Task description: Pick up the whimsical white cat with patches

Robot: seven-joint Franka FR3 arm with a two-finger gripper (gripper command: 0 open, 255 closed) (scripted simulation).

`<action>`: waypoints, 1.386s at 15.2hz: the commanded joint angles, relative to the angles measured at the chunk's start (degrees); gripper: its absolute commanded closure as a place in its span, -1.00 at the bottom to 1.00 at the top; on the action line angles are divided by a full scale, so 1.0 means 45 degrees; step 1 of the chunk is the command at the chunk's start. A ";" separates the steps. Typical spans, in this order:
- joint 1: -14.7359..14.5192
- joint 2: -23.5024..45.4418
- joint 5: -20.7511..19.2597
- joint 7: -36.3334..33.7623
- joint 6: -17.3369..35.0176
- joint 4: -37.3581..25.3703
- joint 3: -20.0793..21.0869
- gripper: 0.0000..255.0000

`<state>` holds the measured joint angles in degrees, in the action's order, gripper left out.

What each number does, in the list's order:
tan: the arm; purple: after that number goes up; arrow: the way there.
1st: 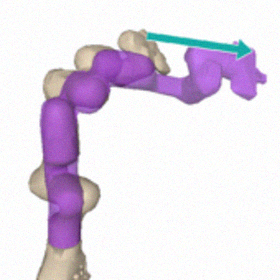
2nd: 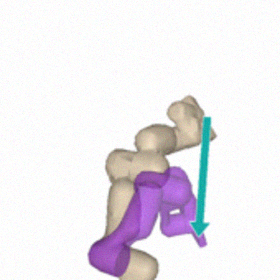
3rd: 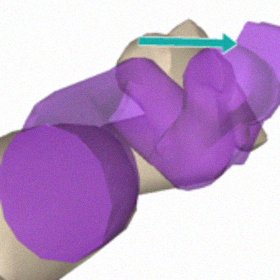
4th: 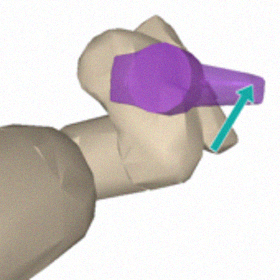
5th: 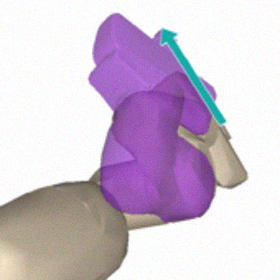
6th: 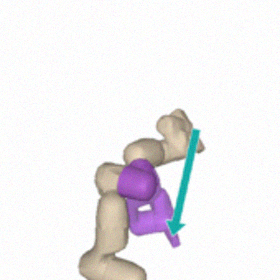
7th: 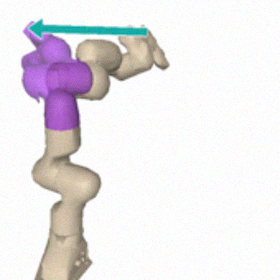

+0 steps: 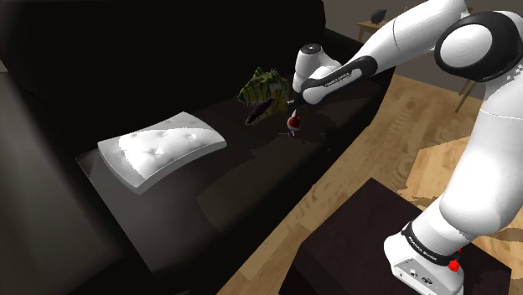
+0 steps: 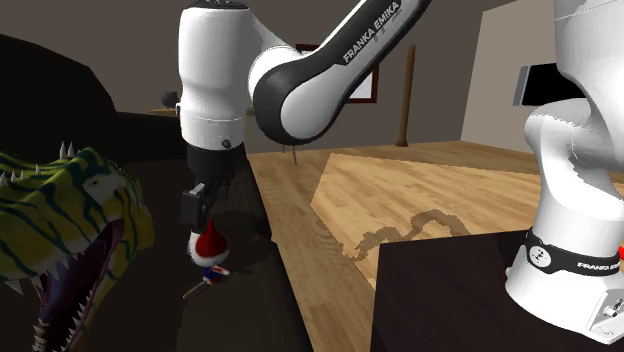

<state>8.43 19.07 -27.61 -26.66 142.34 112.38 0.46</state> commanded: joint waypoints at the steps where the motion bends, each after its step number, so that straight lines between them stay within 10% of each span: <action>1: -0.0033 0.0981 -0.0239 -0.0289 0.0270 -0.0911 -0.0175 -1.00; 11: -0.0181 0.2085 -0.0720 -0.0919 0.1180 -0.1115 -0.0476 -1.00; 12: -0.0182 0.2103 -0.0721 -0.0922 0.1182 -0.1131 -0.0477 1.00; 21: -0.0181 0.2086 -0.0720 -0.0920 0.1180 -0.1116 -0.0476 1.00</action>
<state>7.61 28.32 -30.90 -30.83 147.80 107.45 -1.70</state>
